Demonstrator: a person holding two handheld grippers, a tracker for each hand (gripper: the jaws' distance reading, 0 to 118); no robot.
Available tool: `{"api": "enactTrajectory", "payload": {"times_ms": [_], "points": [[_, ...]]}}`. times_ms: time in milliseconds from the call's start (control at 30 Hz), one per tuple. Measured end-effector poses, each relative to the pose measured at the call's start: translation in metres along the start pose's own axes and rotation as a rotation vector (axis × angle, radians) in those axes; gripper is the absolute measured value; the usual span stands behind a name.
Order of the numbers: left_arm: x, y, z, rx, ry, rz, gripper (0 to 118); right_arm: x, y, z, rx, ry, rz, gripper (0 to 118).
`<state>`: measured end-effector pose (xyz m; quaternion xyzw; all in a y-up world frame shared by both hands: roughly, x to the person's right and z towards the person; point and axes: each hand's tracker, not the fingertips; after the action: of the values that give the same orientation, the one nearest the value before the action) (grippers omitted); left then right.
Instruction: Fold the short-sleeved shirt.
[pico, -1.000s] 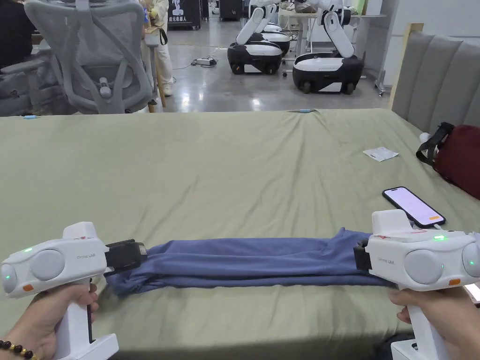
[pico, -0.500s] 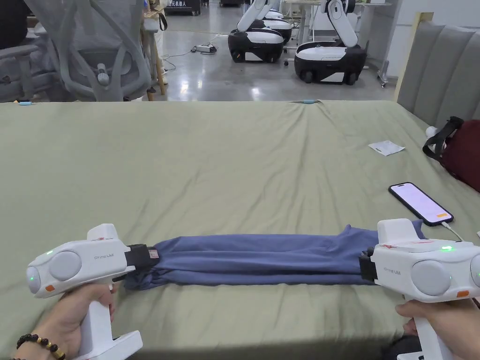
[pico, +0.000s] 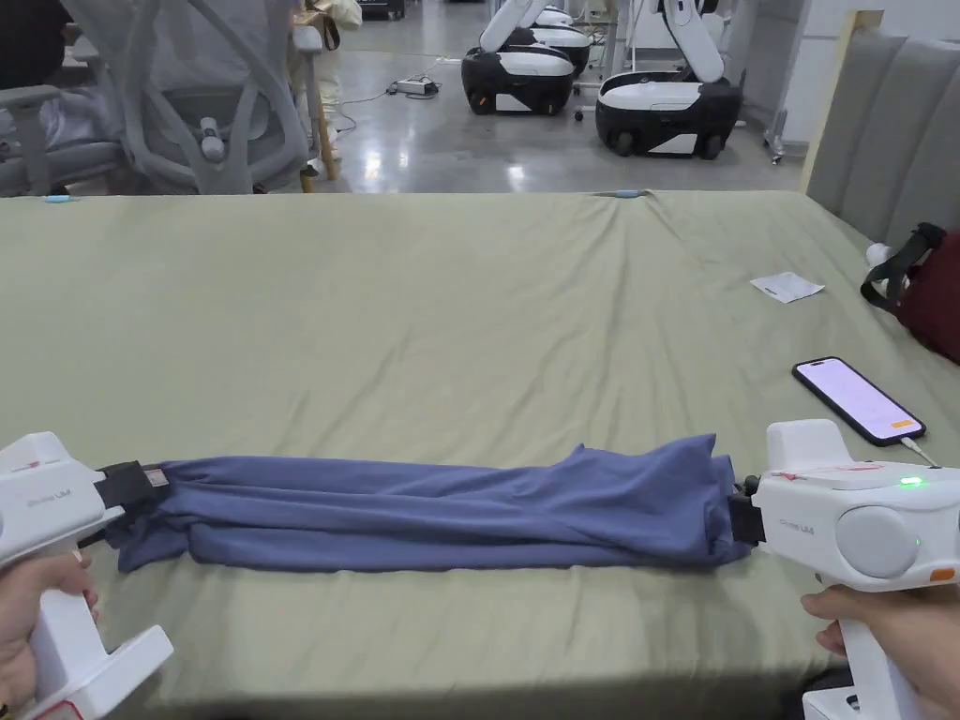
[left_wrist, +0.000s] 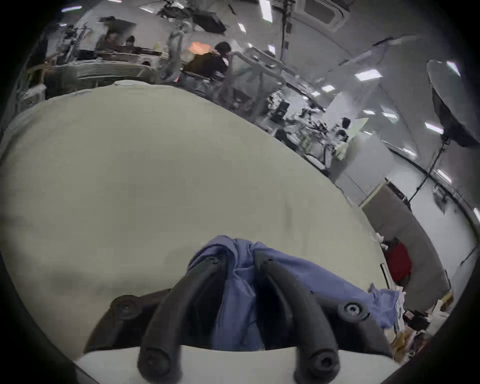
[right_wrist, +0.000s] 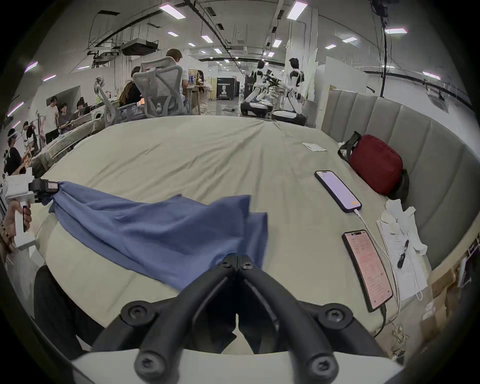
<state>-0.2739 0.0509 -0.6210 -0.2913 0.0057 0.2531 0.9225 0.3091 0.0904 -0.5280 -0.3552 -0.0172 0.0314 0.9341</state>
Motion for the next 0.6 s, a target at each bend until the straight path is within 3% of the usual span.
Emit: {"api": "enactTrajectory", "payload": {"times_ms": [167, 267, 467, 600], "points": [[0.012, 0.000, 0.010, -0.022, -0.071, -0.009, 18, -0.008, 0.000, -0.009, -0.004, 0.019, 0.001, 0], [0.040, -0.006, 0.023, -0.042, -0.270, 0.068, 18, -0.012, 0.001, -0.012, -0.003, 0.027, 0.005, 0], [0.142, -0.045, 0.025, -0.135, -0.448, -0.071, 18, -0.019, 0.003, -0.014, 0.011, 0.040, 0.001, 0], [0.190, -0.081, -0.012, -0.218, -0.440, -0.147, 18, -0.019, 0.000, -0.010, 0.017, 0.043, -0.011, 0]]}}
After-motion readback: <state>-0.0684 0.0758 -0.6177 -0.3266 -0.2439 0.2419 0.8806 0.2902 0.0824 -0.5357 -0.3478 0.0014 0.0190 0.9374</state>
